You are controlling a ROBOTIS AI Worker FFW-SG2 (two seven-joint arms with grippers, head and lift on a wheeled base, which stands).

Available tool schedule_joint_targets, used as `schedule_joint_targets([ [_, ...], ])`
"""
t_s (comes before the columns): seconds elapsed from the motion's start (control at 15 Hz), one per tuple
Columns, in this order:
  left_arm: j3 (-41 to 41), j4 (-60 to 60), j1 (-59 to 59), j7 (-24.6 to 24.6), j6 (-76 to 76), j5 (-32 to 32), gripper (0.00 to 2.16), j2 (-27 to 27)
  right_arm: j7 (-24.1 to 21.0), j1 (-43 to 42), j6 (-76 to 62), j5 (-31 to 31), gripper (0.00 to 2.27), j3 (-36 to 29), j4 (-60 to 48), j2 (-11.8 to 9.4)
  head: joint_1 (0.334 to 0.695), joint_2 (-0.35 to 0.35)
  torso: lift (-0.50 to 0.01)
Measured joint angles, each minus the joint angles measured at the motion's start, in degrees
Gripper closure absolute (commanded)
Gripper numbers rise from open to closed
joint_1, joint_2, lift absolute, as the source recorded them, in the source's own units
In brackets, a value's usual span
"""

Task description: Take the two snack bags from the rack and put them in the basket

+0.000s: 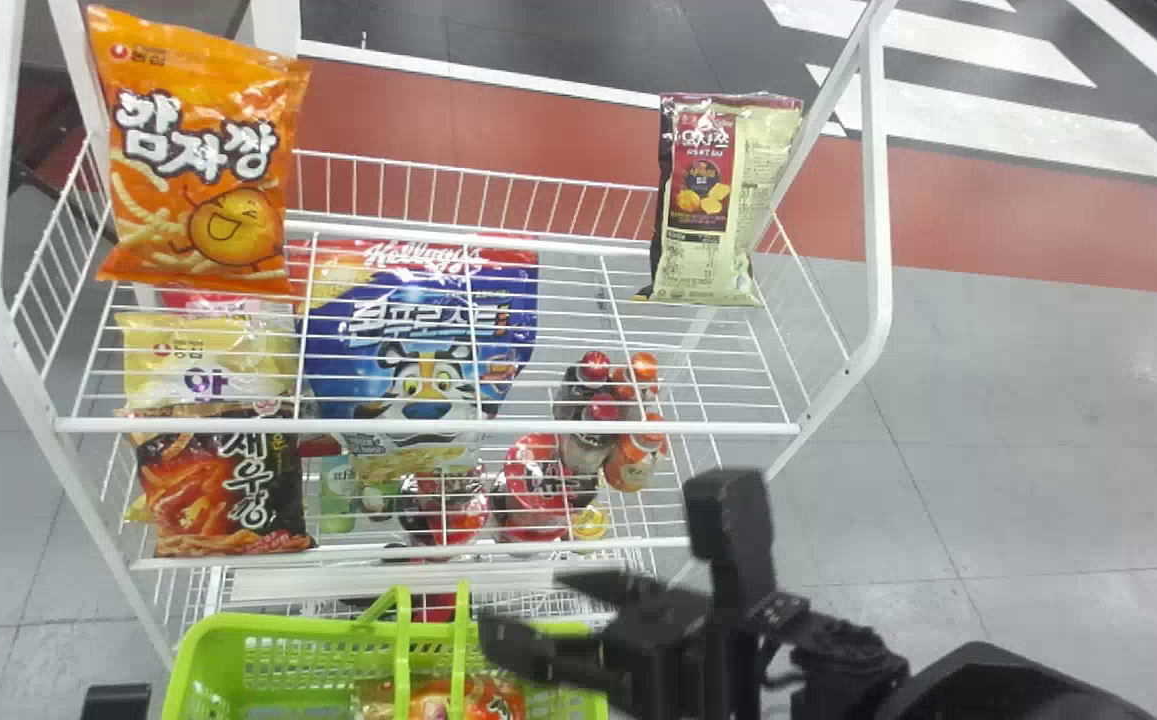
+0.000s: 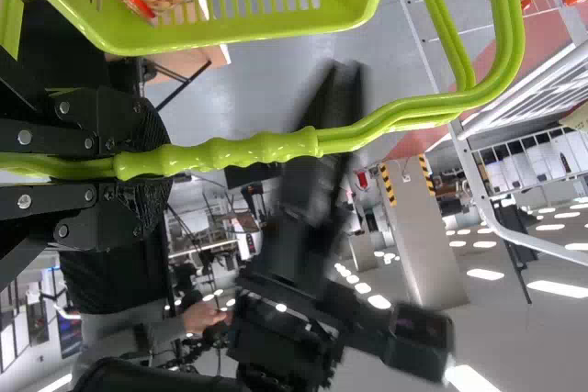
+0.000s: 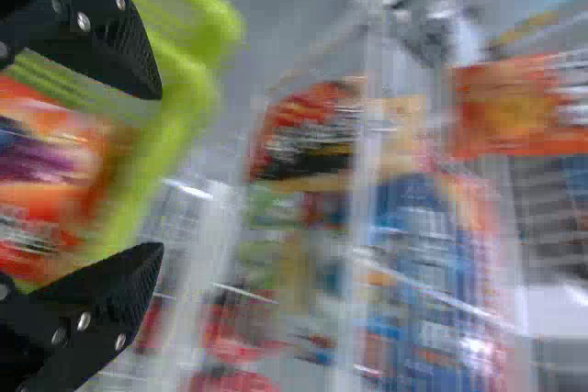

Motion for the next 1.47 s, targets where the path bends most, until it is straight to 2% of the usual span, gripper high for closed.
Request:
schedule_joint_targets([
  [0.13, 0.02, 0.03, 0.0, -0.01, -0.06, 0.0, 2.14, -0.04, -1.42, 1.99, -17.95, 3.82, 0.13, 0.82, 2.21, 1.88, 0.695, -0.35, -0.011],
  [0.33, -0.04, 0.54, 0.05, -0.16, -0.87, 0.0, 2.14, -0.05, -6.71, 4.98, -39.26, 8.12, 0.13, 4.31, 5.96, 2.57, 0.695, -0.35, -0.011],
  [0.6, 0.36, 1.47, 0.15, -0.85, -2.22, 0.03, 2.14, -0.06, -10.74, 9.9, -58.0, 10.43, 0.12, 6.41, 9.58, 3.64, 0.695, -0.35, -0.011],
  [1.0, 1.17, 2.64, 0.16, -1.07, -2.46, 0.32, 2.14, -0.05, -12.47, 16.28, -59.9, 9.77, 0.12, 4.02, 8.69, 4.6, 0.695, -0.35, -0.011],
  [1.47, 1.24, 2.92, 0.33, -1.69, -2.46, 0.7, 2.14, -0.12, -15.24, 16.99, -58.37, 9.86, 0.12, 4.69, 7.75, 4.66, 0.695, -0.35, -0.011],
])
